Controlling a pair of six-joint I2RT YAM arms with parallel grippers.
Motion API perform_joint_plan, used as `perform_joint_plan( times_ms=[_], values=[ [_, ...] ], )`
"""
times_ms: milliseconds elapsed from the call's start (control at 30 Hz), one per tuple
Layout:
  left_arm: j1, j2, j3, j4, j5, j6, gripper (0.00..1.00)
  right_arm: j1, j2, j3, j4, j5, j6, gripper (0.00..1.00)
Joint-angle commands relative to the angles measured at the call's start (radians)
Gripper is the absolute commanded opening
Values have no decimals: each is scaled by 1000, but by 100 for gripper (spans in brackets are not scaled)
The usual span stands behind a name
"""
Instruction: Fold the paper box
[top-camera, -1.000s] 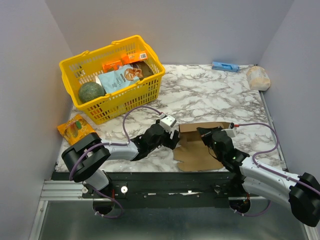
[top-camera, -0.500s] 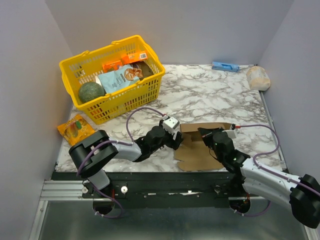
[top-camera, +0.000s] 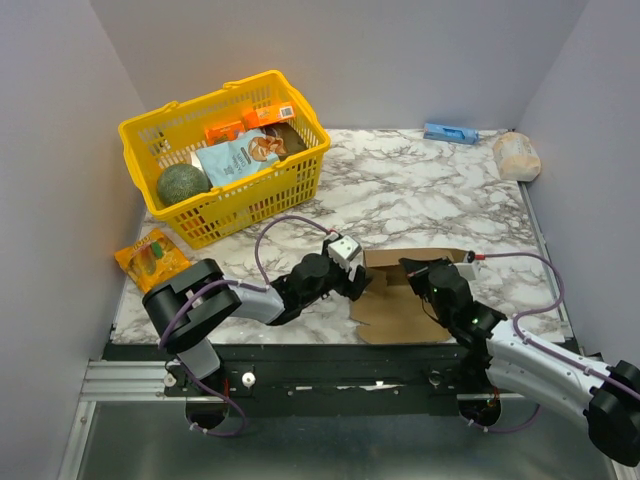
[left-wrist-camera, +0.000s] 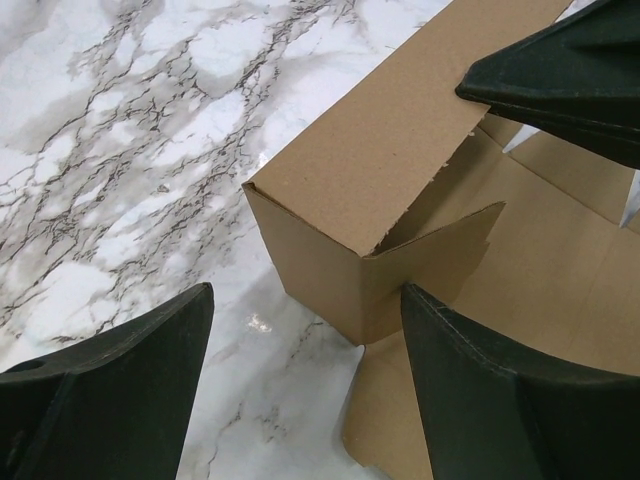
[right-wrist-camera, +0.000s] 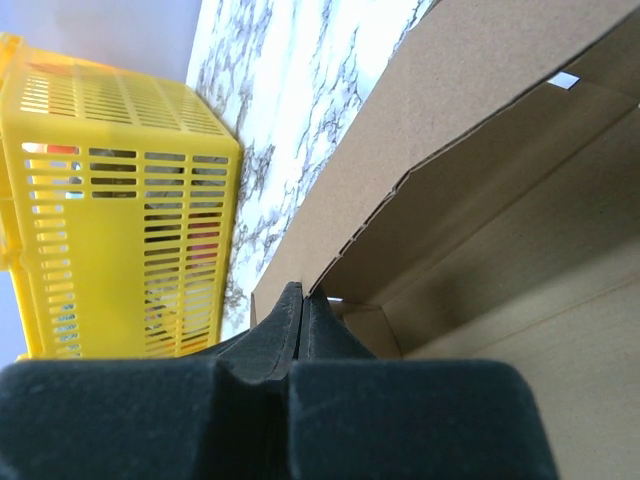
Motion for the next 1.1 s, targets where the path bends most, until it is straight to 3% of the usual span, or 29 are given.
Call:
perform_joint_plan(
  times_ms=[0,433,1067],
  values=[
    [-5,22,18,39,5,48,82,1,3,6,-113,7,22,1],
    [-26,48,35,-5,-76,108,79,1,-6,96,-236,0,23,0],
    [-74,97,53,-50,-243,105,67,3,-110,21,-302,-63,58,1]
  ],
)
